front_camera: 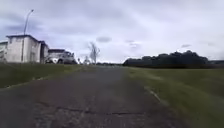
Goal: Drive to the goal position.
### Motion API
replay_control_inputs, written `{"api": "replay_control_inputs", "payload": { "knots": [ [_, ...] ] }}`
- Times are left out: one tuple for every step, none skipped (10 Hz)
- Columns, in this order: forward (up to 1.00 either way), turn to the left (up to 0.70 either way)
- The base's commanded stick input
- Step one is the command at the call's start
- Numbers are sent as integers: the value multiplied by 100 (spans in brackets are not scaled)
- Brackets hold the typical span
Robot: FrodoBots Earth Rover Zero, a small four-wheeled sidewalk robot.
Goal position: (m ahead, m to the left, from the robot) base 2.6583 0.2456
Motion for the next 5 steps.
{"api": "replay_control_inputs", "payload": {
  "knots": [
    [100,0],
    [100,0],
    [100,0],
    [100,0],
    [100,0]
  ]
}}
